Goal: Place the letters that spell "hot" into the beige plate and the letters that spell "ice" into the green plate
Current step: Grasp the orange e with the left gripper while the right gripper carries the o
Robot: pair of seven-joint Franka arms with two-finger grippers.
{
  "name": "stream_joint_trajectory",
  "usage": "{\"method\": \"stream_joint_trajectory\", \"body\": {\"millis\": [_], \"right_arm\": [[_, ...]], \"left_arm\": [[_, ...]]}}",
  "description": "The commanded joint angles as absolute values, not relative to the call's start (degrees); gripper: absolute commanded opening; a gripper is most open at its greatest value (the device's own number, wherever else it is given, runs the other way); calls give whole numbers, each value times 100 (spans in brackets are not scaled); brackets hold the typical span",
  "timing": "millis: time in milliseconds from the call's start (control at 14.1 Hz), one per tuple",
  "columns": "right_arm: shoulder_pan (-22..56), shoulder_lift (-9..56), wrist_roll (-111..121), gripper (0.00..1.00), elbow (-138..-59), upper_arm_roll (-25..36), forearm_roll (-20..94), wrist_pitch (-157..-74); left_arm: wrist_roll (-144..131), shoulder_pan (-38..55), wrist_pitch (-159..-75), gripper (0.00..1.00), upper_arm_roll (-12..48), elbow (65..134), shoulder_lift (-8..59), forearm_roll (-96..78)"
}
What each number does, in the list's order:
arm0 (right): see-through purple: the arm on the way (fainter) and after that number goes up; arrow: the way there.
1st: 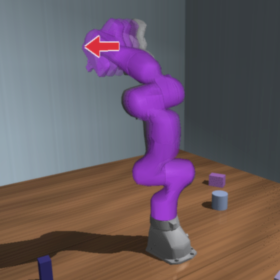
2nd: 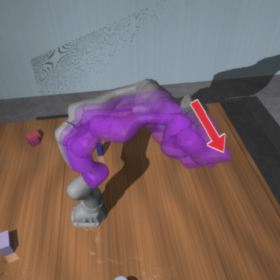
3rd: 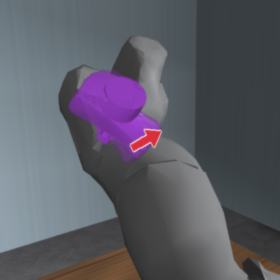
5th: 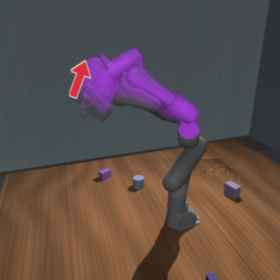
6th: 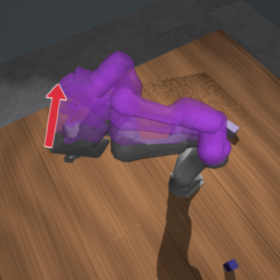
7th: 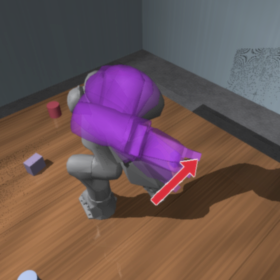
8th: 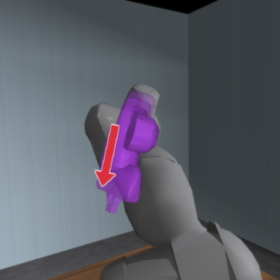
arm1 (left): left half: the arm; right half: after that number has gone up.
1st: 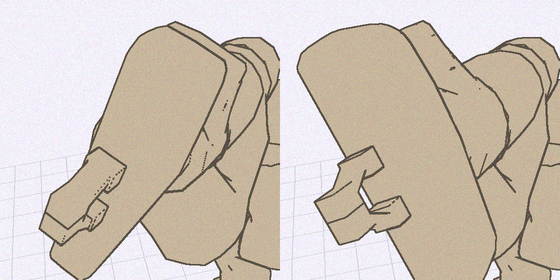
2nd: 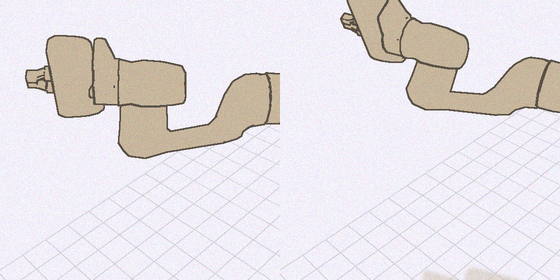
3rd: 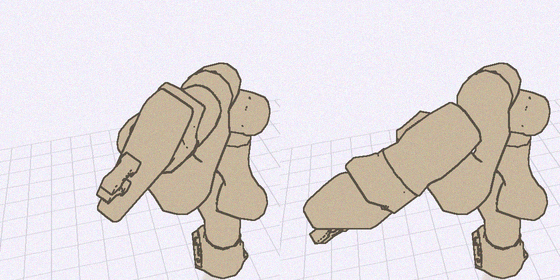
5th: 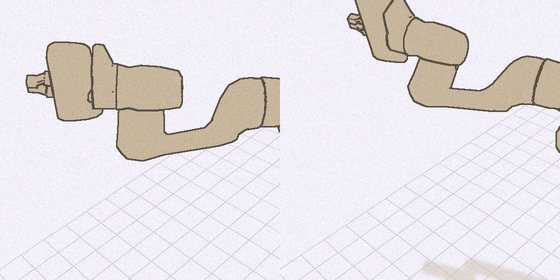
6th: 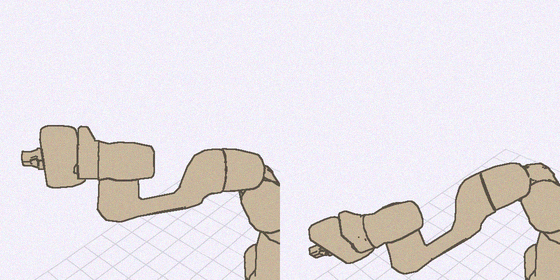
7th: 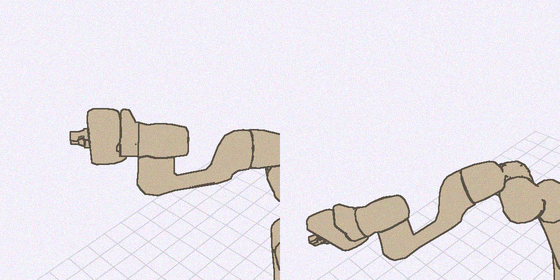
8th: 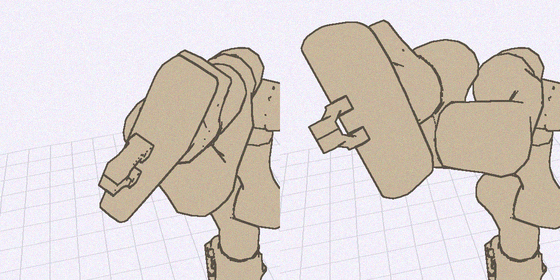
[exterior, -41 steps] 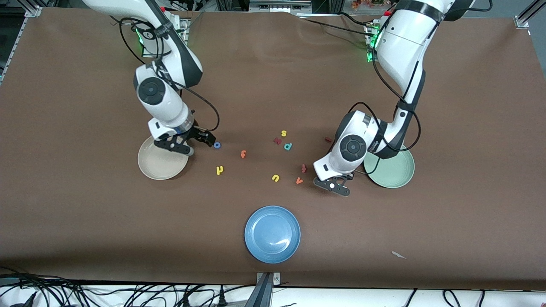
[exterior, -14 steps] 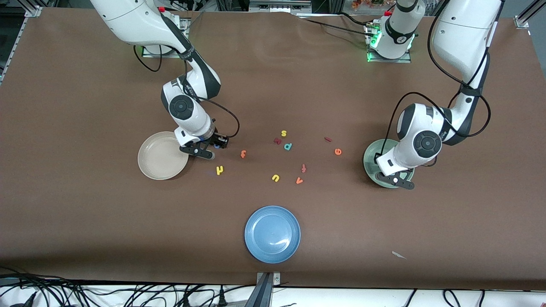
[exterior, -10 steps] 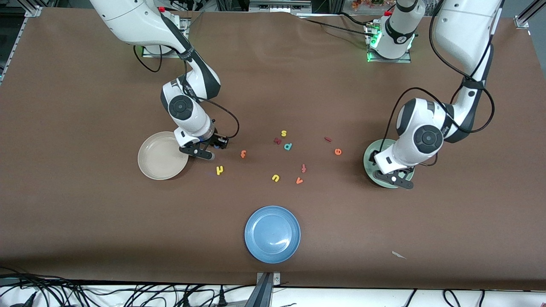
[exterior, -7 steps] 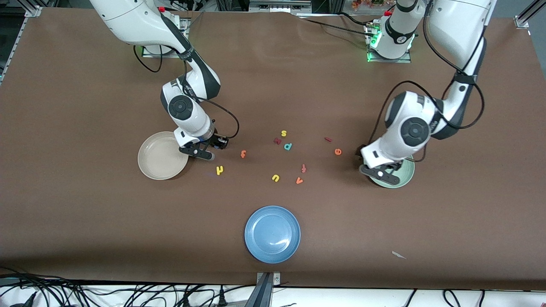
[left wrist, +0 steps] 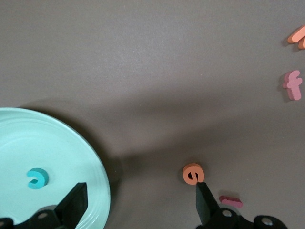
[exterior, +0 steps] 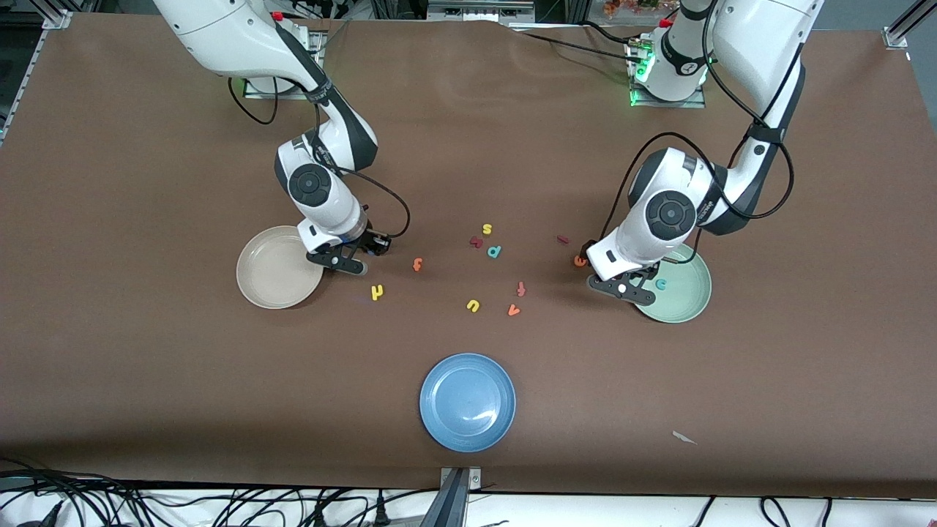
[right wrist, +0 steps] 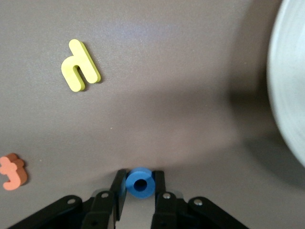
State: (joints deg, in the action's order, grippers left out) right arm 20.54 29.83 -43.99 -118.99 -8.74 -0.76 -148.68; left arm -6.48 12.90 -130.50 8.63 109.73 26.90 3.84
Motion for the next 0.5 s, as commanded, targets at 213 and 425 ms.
{"method": "stream_joint_trajectory", "body": {"millis": [213, 425], "right_arm": [[2039, 3050, -4386, 16, -11287, -861, -158, -14189], [2030, 2857, -3905, 13, -10767, -599, -167, -13160]], "left_arm": [[-1301, 1599, -13052, 100, 861, 10960, 2795, 492], [-1309, 1608, -13069, 100, 861, 10951, 2926, 431]]}}
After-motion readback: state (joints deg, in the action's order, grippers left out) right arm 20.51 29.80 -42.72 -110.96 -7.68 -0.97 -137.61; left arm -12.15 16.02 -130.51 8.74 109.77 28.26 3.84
